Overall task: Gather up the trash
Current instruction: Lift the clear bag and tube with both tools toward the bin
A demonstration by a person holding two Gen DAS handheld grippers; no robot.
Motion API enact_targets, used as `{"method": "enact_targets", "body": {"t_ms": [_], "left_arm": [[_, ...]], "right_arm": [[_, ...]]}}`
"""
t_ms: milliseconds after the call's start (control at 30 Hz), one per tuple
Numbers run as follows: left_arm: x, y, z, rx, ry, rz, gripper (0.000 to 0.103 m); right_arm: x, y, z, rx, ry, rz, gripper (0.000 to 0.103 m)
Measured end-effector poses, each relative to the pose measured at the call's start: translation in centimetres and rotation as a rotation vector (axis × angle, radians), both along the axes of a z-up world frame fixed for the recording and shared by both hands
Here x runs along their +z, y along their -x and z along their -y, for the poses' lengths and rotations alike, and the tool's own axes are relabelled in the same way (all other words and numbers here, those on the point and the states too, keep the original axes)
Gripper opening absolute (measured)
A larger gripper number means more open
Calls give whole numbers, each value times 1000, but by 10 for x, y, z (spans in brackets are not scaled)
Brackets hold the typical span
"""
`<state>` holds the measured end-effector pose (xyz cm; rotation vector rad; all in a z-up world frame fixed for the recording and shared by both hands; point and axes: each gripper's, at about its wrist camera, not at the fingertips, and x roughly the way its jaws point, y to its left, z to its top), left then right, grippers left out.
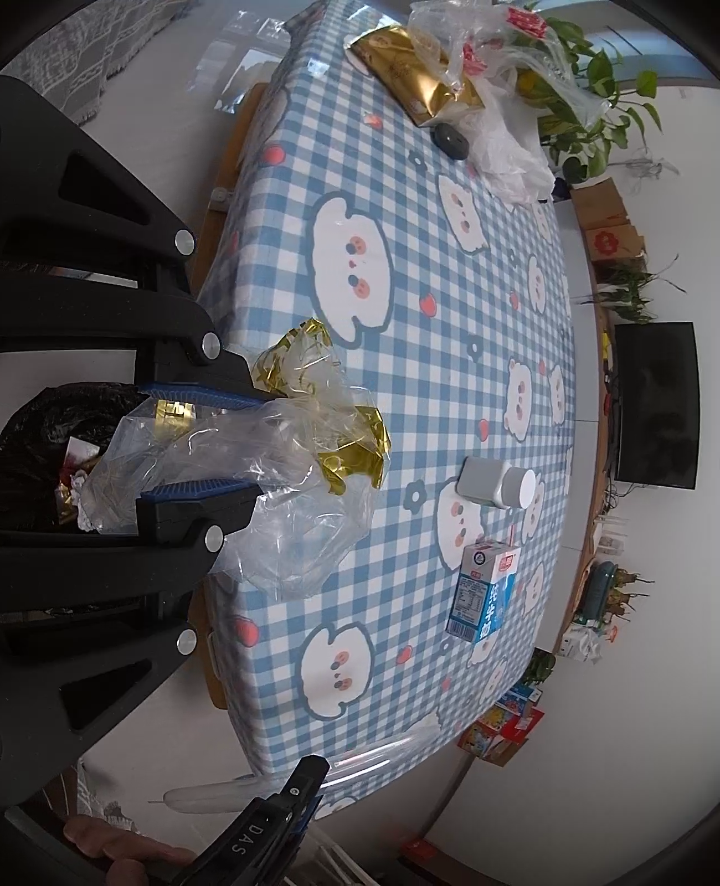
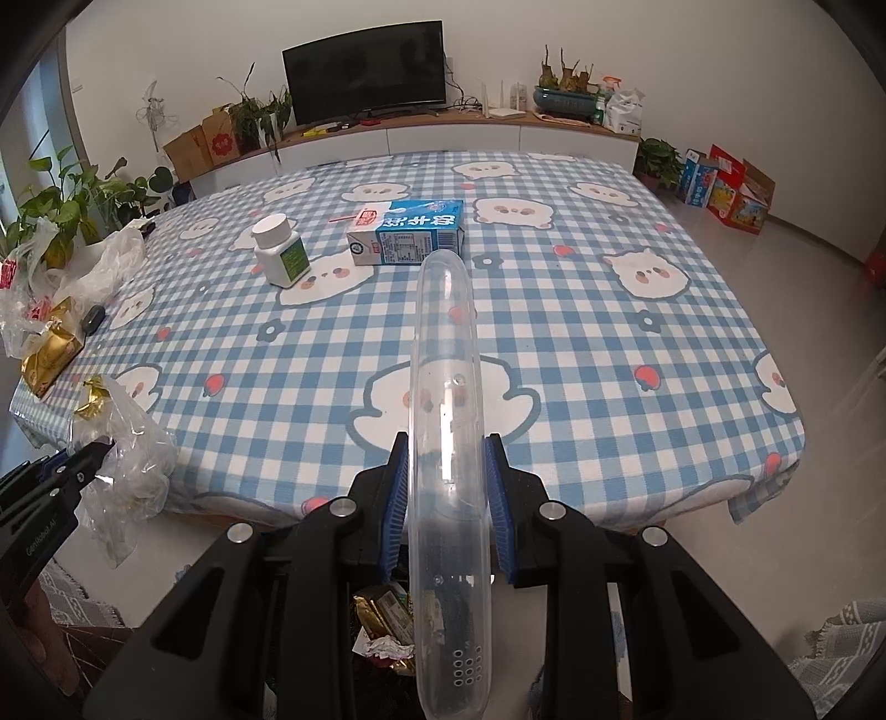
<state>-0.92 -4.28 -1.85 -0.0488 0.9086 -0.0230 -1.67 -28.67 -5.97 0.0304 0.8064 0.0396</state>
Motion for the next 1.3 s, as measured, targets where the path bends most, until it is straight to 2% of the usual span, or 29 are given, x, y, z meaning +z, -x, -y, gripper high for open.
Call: {"method": "enact_targets", "body": {"t_ms": [300, 533, 800, 1300], "left_arm": [[-11, 31, 2, -10, 8, -20, 22], [-32, 50, 4, -10, -2, -52, 22], [-59, 63, 4, -4, -7, -87, 22], [-110, 69, 2, 12, -13, -130, 22]], "right_arm": [[-9, 36, -4, 11, 8, 0, 25], [-24, 55, -12, 36, 13, -9, 25], [-55, 72, -24, 61, 34, -36, 25], [-129, 85, -26, 9, 69, -169, 25]]}}
